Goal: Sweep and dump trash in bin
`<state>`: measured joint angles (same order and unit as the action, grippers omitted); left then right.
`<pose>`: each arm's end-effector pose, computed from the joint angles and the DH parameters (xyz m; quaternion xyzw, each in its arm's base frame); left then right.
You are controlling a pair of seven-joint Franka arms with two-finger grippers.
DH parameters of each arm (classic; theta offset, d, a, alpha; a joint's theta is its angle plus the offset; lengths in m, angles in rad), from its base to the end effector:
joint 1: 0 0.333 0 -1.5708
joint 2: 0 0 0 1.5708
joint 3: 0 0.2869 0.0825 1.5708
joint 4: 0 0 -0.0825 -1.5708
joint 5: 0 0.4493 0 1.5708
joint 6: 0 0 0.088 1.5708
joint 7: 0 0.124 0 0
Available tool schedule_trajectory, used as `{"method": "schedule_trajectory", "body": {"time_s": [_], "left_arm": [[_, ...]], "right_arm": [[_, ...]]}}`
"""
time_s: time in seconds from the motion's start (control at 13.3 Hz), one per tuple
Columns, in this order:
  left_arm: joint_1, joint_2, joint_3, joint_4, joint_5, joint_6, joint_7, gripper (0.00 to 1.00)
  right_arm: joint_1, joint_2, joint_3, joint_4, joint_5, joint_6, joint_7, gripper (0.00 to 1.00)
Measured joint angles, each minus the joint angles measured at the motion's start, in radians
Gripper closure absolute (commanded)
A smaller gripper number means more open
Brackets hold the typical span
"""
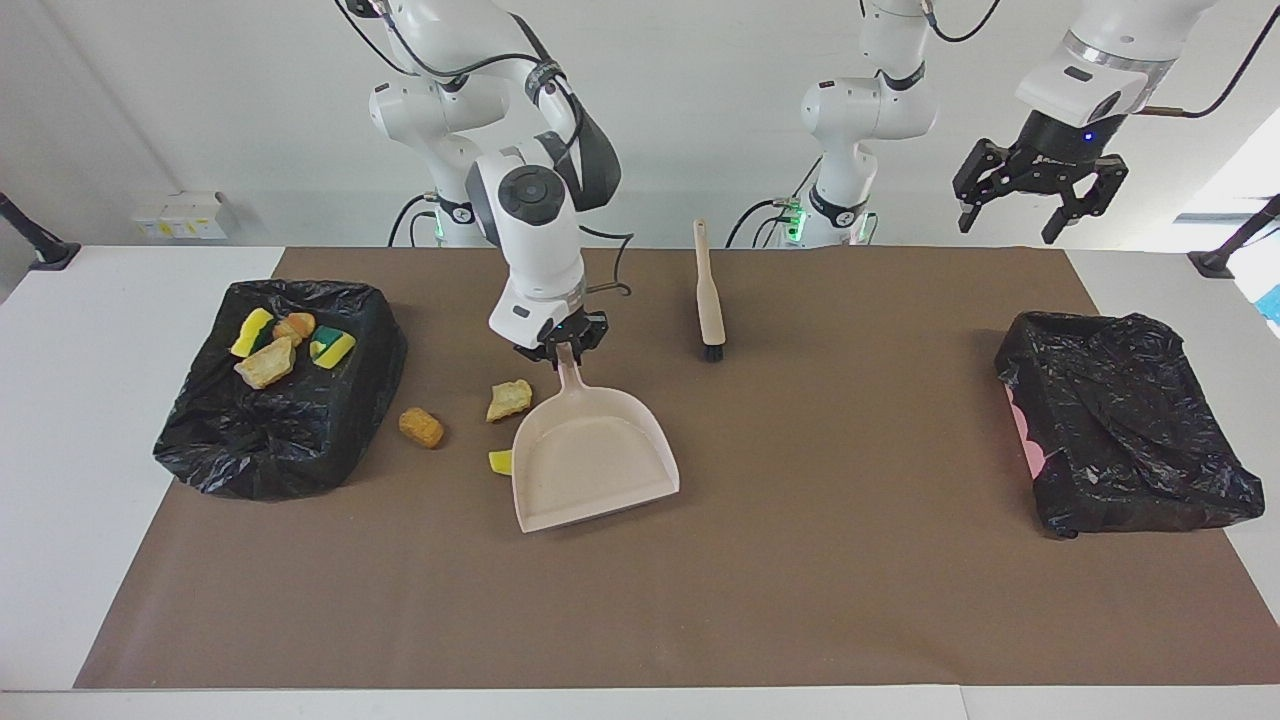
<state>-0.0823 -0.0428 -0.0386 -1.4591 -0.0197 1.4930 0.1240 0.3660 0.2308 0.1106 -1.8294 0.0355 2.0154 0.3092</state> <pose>0.5939 -0.0753 0.6569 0.9916 -0.1232 0.0383 0.0089 0.5893 0.3052 0.3282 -0.9966 -0.0744 0.0310 0.0180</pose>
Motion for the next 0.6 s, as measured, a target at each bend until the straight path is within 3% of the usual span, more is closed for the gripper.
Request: {"method": "schedule_trajectory", "body": {"time_s": [0.38,0.6], "left_arm": [[0.000,0.000,0.000,0.000,0.000,0.000,0.000,0.00],[0.000,0.000,0.000,0.000,0.000,0.000,0.000,0.00]], "right_arm": [[0.135,0.211,-0.001,0.208,0.001,0.033,0.310,1.00],[0.181,0.336,-0.002,0.343,0.001,0.036,0.375,1.00]]}}
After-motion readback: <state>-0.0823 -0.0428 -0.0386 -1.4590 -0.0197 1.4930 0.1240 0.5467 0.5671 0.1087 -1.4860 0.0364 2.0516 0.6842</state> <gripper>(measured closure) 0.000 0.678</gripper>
